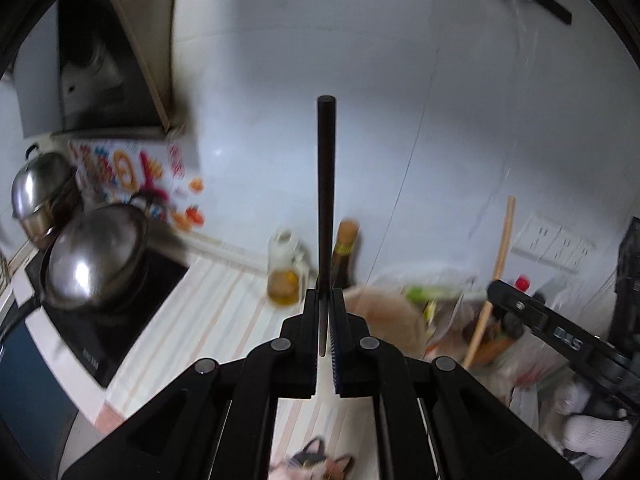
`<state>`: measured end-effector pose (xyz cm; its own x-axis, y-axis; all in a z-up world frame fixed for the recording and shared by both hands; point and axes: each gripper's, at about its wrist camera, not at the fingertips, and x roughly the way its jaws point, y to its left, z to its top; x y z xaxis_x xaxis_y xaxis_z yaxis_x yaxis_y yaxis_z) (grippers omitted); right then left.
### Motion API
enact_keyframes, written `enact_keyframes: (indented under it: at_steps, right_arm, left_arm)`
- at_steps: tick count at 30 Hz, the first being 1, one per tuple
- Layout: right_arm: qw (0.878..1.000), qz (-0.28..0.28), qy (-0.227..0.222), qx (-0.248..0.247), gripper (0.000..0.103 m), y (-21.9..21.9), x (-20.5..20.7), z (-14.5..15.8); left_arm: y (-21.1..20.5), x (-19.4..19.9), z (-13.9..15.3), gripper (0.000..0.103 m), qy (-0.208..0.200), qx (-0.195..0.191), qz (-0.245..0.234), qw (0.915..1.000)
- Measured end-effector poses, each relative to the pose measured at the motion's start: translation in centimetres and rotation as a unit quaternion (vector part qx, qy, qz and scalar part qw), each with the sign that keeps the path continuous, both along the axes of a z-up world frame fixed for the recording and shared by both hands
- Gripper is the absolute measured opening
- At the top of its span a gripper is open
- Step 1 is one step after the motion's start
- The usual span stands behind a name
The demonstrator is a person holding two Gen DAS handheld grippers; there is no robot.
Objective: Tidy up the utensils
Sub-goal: 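Lift both held chopsticks and carry them over the cream utensil holder, then drop both chopsticks into the holder by opening both grippers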
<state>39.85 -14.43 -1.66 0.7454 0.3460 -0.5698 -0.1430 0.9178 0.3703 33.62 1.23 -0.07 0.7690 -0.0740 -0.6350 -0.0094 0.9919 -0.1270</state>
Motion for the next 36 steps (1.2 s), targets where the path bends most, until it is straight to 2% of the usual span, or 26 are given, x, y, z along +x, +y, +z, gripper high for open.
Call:
enact_keyframes:
  at_steps: [7, 13, 21, 24, 26, 27, 28, 29, 30, 31, 32, 33, 35, 36]
  right_arm:
    - [0.996, -0.064, -0.056, -0.008, 0.007, -0.2, 6.1, 1.0]
    - [0.993, -0.081, -0.078, -0.031, 0.007, 1.0, 10.1, -1.7]
    - [0.994, -0.068, -0.069, -0.058, 0.007, 1.8, 11.3, -6.6]
    - [0.994, -0.05, -0.07, -0.069, 0.008, 2.1, 10.7, -7.4]
    - [0.996, -0.028, -0.05, -0.075, 0.009, 2.4, 10.7, -7.8]
    - [0.996, -0.022, -0.041, -0.076, 0.022, 2.6, 10.7, -7.8]
    - [0.997, -0.013, -0.025, -0.076, 0.035, 2.5, 10.7, -8.0]
    - [0.997, -0.007, -0.019, -0.068, 0.054, 2.1, 10.4, -8.0]
    - [0.998, -0.006, -0.015, -0.059, 0.066, 1.7, 10.1, -8.1]
    - [0.999, -0.008, -0.009, -0.048, 0.068, 1.2, 9.7, -8.0]
    - [0.999, -0.009, -0.006, -0.034, 0.068, 0.6, 9.4, -7.8]
    - [1.0, -0.014, -0.001, -0.025, 0.068, 0.0, 8.9, -7.6]
    - [1.0, -0.026, 0.01, -0.014, 0.069, -1.1, 8.1, -7.0]
    - [0.999, -0.031, 0.012, -0.012, 0.073, -1.4, 7.7, -6.7]
  left_arm:
    - [-2.2, 5.9, -0.4, 0.002, 0.009, 0.002, -0.025, 0.9996]
    - [-3.3, 11.1, -3.9, 0.002, 0.042, -0.002, -0.039, 0.9984]
    - [-4.1, 13.3, -8.5, 0.002, 0.095, -0.013, -0.057, 0.9938]
    - [-4.3, 13.2, -9.3, 0.003, 0.106, -0.015, -0.065, 0.9922]
    - [-4.3, 12.9, -9.1, 0.004, 0.107, -0.013, -0.069, 0.9918]
    - [-4.2, 12.7, -9.0, 0.009, 0.108, -0.008, -0.062, 0.9922]
    - [-4.0, 12.6, -8.7, 0.009, 0.107, -0.002, -0.056, 0.9927]
    - [-3.9, 12.2, -8.3, 0.011, 0.104, 0.001, -0.052, 0.9932]
    - [-3.7, 12.2, -8.0, 0.024, 0.104, 0.003, -0.048, 0.9935]
    - [-3.4, 12.0, -7.7, 0.051, 0.102, 0.003, -0.04, 0.994]
    - [-3.0, 11.6, -7.3, 0.068, 0.098, 0.002, -0.03, 0.9947]
    - [-2.6, 11.2, -6.8, 0.092, 0.089, 0.002, -0.02, 0.9958]
    - [-1.7, 10.0, -5.8, 0.094, 0.074, 0.002, -0.003, 0.9973]
    - [-1.4, 9.6, -5.6, 0.096, 0.07, 0.006, 0.0, 0.9975]
